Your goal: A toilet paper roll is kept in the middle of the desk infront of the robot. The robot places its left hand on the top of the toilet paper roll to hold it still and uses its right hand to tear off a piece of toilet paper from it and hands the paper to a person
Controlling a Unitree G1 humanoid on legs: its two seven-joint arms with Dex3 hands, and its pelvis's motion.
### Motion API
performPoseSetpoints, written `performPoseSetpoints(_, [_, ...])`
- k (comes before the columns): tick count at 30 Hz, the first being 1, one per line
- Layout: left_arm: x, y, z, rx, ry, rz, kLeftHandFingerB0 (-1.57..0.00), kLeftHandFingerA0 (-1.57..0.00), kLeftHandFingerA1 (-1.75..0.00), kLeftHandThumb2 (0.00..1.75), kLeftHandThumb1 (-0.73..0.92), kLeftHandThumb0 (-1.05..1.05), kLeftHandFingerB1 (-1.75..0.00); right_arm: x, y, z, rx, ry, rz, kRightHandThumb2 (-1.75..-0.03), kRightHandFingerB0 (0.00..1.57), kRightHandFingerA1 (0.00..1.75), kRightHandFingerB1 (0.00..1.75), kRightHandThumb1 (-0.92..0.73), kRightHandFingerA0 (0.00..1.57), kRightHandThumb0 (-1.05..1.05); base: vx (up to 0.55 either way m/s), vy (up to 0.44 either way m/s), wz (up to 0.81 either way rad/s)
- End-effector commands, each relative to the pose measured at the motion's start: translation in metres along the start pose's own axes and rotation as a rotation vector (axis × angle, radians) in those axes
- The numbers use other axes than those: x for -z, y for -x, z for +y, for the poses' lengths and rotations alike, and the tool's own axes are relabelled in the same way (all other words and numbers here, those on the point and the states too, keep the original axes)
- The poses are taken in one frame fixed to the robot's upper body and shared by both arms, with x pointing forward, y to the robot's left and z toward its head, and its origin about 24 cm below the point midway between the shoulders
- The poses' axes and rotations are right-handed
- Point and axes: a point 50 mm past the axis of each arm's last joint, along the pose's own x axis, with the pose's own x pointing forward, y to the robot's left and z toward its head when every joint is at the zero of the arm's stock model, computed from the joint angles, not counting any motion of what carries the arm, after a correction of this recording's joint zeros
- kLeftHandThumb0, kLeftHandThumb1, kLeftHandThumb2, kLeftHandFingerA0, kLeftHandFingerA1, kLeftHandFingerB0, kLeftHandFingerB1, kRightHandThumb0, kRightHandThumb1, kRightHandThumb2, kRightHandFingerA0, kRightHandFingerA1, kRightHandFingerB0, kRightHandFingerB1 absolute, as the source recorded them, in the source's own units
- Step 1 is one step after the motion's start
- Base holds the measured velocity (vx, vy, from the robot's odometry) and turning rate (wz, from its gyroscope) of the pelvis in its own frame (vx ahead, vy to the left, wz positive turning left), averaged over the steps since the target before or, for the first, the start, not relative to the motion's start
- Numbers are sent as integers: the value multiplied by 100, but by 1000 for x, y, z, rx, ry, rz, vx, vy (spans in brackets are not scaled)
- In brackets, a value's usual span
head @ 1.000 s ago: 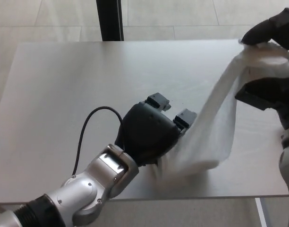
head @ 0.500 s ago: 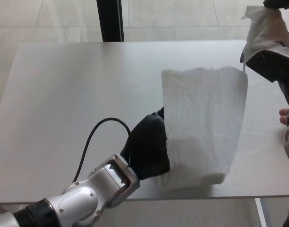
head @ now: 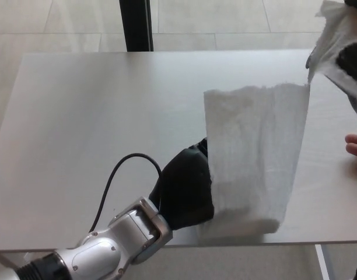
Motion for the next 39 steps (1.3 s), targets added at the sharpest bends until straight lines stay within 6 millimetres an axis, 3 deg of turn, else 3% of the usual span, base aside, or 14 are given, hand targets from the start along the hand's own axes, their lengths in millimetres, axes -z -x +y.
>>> performPoseSetpoints(1, [-23,38,-36,152,-5,-167,-46,-54,-45,64,81,-51,-41,-49,-41,36,77,-319,-14,-139,73,175,168,-50,104,-26,0,0,0])
performPoseSetpoints(8, [-26,38,-36,232,-3,-170,-36,-43,-47,66,87,-53,-39,-108,-67,50,117,-413,-91,-130,73,175,169,-55,108,-31,0,0,0])
performPoseSetpoints(11, [-27,40,-36,196,6,-168,-40,-47,-46,65,85,-53,-40,-138,-72,49,115,-422,-159,-94,61,175,170,-74,104,-33,0,0,0])
performPoseSetpoints(12, [-26,40,-36,204,9,-167,-40,-46,-46,65,85,-52,-40,-142,-72,46,109,-384,-185,-129,72,175,175,-54,107,-29,0,0,0])
performPoseSetpoints(15, [-24,41,-36,197,19,-164,-41,-48,-46,65,85,-52,-40,-145,-73,33,126,-337,-217,-141,73,175,175,-41,105,-24,0,0,0])
performPoseSetpoints(17, [-22,42,-35,212,26,-160,-39,-46,-46,65,85,-51,-40,-137,-71,17,106,-182,-258,-155,73,175,171,-22,104,-29,0,0,0])
performPoseSetpoints(18, [-21,42,-34,210,19,-163,-40,-47,-46,65,83,-51,-40,-128,-68,7,103,-17,-261,-125,117,126,124,-53,119,-16,0,0,0])
performPoseSetpoints(19, [-21,41,-33,216,13,-163,-40,-46,-46,65,84,-51,-40,-113,-59,-6,39,256,-249,-135,79,175,157,-37,100,-28,0,0,0])
performPoseSetpoints(21, [-18,42,-32,202,-8,-163,-42,-48,-45,65,83,-51,-40,-95,-52,-19,-9,565,-235,-126,85,175,149,-42,101,-23,0,0,0])
performPoseSetpoints(22, [-17,42,-31,210,-6,-157,-39,-44,-45,65,84,-51,-39,-88,-50,-25,-15,725,-244,-116,102,138,121,-45,126,-28,0,0,0])
performPoseSetpoints(23, [-15,43,-30,234,-7,-147,-36,-41,-45,66,86,-52,-38,-77,-48,-35,-52,920,-253,-106,80,174,142,-52,94,-22,0,0,0])
performPoseSetpoints(26, [-9,46,-29,226,-45,-148,-40,-46,-45,65,84,-53,-39,-52,-40,-67,-143,1165,-166,-89,71,175,145,-64,83,-27,0,0,0])
performPoseSetpoints(35, [3,52,-28,236,-51,-119,-39,-46,-47,65,85,-54,-39,-10,-16,-165,-247,2011,49,-80,78,167,113,-62,88,-25,0,0,0])
performPoseSetpoints(39, [6,52,-28,195,-36,-74,-42,-50,-45,65,81,-52,-39,0,-8,-184,-342,2186,125,-80,65,175,157,-54,87,-23,0,0,0])
